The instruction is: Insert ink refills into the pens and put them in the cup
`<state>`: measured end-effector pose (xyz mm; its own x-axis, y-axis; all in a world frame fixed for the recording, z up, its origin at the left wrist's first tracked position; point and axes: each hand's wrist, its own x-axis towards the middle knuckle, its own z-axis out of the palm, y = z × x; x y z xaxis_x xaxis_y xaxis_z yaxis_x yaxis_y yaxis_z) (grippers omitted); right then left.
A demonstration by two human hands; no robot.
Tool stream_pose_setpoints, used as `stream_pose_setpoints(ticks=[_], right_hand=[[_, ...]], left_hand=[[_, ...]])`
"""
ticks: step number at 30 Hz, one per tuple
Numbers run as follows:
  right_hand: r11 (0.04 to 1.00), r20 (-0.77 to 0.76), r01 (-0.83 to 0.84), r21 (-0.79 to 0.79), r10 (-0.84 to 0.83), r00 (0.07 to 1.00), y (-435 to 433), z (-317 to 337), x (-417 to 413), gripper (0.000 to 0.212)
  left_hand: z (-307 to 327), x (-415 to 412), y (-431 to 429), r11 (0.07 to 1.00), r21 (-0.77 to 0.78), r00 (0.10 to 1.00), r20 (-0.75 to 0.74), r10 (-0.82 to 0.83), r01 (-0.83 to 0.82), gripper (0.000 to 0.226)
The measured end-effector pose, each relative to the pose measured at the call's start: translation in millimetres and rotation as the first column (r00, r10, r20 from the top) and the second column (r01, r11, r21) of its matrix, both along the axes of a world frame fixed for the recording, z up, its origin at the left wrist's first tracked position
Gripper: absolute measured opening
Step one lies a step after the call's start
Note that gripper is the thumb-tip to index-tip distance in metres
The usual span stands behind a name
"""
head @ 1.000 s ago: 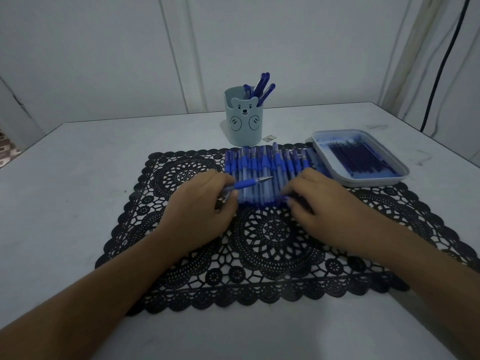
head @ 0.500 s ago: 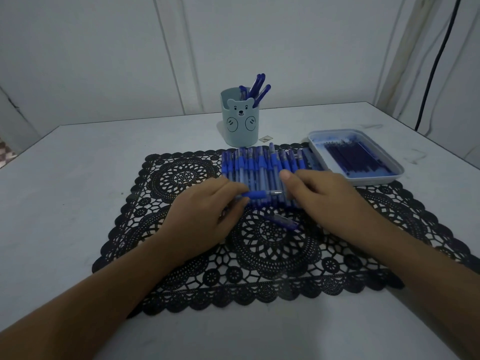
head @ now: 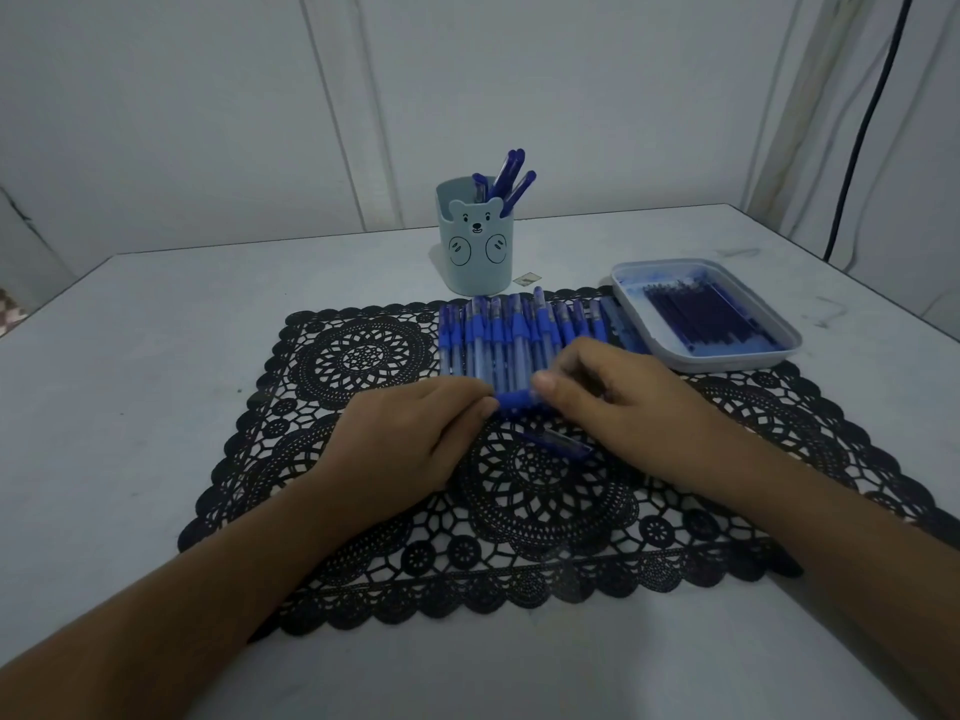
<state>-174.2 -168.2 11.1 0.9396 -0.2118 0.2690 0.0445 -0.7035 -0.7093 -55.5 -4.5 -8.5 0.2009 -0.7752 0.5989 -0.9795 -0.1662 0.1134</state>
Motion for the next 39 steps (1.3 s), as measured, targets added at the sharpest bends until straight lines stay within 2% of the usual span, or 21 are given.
stream_pose_setpoints(ticks=[2, 3, 5, 6, 7, 9, 11, 13, 14, 16, 19, 21, 28, 34, 39], right_hand=[[0.999, -0.032, -0.001, -0.040, -0.001, 0.999, -1, 0, 1, 0.042], [0.998, -0.042, -0.007, -0.055, 0.005, 0.999, -2, 0, 1, 0.036], [0.998, -0.043, -0.053, -0.014, 0.053, 0.998, -5, -1, 1, 0.010], [0.997, -0.038, -0.073, -0.001, 0.073, 0.997, -6, -2, 1, 0.007], [0.996, -0.033, -0.085, 0.014, 0.086, 0.996, -6, -1, 1, 0.013], [0.998, -0.019, -0.052, 0.032, 0.053, 0.998, -5, -1, 1, 0.010], [1.000, -0.012, -0.012, -0.025, 0.012, 1.000, -3, 0, 2, 0.019], [1.000, -0.018, -0.031, -0.004, 0.031, 0.999, -4, -1, 2, 0.007], [0.999, -0.014, -0.049, 0.014, 0.049, 0.999, -5, -2, 2, 0.007], [0.997, -0.009, -0.055, 0.056, 0.056, 0.998, -5, -3, 2, 0.020], [0.996, 0.009, -0.006, 0.089, 0.006, 1.000, -3, -1, 2, 0.009], [0.994, 0.022, 0.000, 0.110, -0.002, 1.000, -4, 0, 3, 0.010], [0.981, 0.127, 0.008, 0.194, -0.033, 0.991, -9, -1, 5, 0.021], [0.969, 0.105, 0.117, 0.217, -0.142, 0.984, -15, 1, 6, 0.009], [0.950, 0.073, 0.066, 0.305, -0.093, 0.993, -13, 2, 6, 0.007]], left_hand=[[-1, 0, -1, 1.000, -0.005, 1.000, 0.018, 0.009, -0.009, 0.043], [-1, 0, -1, 1.000, -0.007, 1.000, 0.020, 0.013, -0.013, 0.043], [-2, 1, 0, 1.000, -0.011, 1.000, 0.000, 0.014, -0.014, 0.044], [-2, 2, 0, 1.000, -0.014, 1.000, -0.015, 0.014, -0.014, 0.045], [-2, 3, 0, 1.000, -0.014, 1.000, -0.025, 0.014, -0.014, 0.045], [-2, 3, 0, 1.000, 0.001, 1.000, -0.024, 0.016, -0.016, 0.043], [-2, 2, 0, 0.999, 0.019, 1.000, -0.010, 0.027, -0.027, 0.037], [-2, 3, 0, 1.000, 0.013, 1.000, -0.006, 0.028, -0.028, 0.034], [-2, 3, 0, 1.000, 0.005, 1.000, -0.009, 0.023, -0.023, 0.035], [-3, 3, 0, 1.000, 0.000, 1.000, -0.011, 0.019, -0.019, 0.036], [-2, 3, -1, 0.999, 0.021, 1.000, 0.001, 0.030, -0.030, 0.032], [-2, 3, -1, 0.999, 0.033, 0.999, 0.008, 0.032, -0.032, 0.032], [-1, 7, -2, 0.993, 0.057, 0.981, -0.163, 0.107, -0.099, 0.039], [-2, 9, -2, 0.990, 0.053, 0.975, -0.173, 0.141, -0.134, 0.040], [-1, 8, -2, 0.990, 0.047, 0.972, -0.189, 0.137, -0.131, 0.040]])
